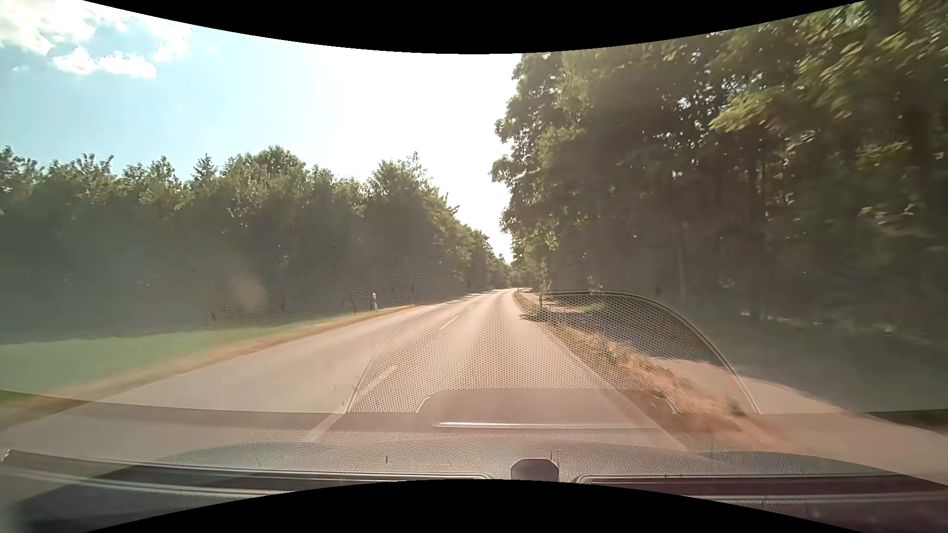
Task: Follow the waypoints while adhering to traffic rules and regulations
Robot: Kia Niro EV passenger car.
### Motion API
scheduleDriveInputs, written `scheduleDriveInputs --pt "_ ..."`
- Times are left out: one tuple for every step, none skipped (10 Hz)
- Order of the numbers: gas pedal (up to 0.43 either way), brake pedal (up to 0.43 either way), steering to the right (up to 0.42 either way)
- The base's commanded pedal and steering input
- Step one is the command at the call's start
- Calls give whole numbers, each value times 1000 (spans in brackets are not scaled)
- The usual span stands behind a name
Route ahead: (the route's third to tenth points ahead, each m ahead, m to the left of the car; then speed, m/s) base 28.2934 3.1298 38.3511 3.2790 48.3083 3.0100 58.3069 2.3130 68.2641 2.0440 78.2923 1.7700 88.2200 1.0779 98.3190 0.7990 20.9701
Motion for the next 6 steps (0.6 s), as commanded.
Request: scheduleDriveInputs --pt "138 6 -1" --pt "138 6 -1" --pt "138 6 -1" --pt "138 6 -1" --pt "138 6 0" --pt "138 6 -1"
